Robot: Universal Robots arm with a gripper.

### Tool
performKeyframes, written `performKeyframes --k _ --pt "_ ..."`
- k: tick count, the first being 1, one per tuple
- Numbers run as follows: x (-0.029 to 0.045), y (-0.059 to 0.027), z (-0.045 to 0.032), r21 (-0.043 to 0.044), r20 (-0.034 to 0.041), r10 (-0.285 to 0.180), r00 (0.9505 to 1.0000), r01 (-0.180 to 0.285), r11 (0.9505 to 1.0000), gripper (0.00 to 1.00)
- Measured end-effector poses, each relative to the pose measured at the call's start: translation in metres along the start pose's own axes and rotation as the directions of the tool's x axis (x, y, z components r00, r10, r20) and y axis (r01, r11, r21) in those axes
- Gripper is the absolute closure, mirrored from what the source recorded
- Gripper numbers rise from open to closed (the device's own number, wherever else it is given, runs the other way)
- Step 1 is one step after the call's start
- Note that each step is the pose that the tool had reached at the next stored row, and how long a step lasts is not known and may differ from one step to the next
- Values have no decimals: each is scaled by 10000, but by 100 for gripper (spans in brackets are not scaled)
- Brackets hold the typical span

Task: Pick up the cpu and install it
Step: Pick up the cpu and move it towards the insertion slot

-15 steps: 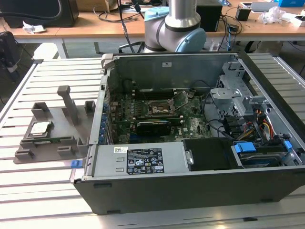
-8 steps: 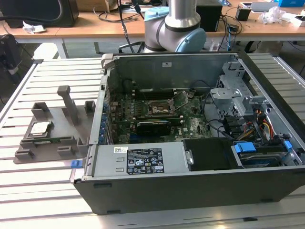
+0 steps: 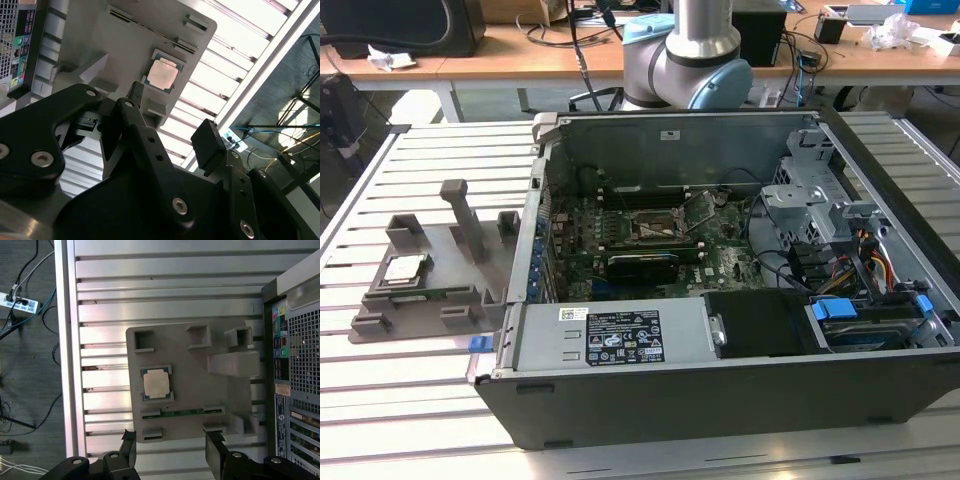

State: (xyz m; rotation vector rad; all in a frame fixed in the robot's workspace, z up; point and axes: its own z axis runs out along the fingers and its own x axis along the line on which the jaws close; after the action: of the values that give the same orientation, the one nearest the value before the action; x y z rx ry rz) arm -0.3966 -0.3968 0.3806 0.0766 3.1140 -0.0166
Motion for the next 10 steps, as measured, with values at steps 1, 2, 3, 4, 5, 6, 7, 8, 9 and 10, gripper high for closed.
performKeyframes --k 1,2,3,4,5,6,7,8,9,10 --pt "0 0 4 0 0 0 10000 0 10000 34" --pt "0 0 8 0 0 0 10000 0 10000 34" --pt "0 0 10 1 -1 0 10000 0 10000 34" --pt "0 0 13 0 0 0 10000 0 10000 34" --pt "0 0 16 0 1 0 10000 0 10000 34" --pt "0 0 20 -1 1 0 10000 0 10000 34" --pt "1 0 23 0 0 0 10000 0 10000 34" --pt "1 0 25 0 0 0 10000 0 10000 34" --pt "1 0 28 1 -1 0 10000 0 10000 34" --pt "1 0 31 1 0 -1 10000 1 10000 34"
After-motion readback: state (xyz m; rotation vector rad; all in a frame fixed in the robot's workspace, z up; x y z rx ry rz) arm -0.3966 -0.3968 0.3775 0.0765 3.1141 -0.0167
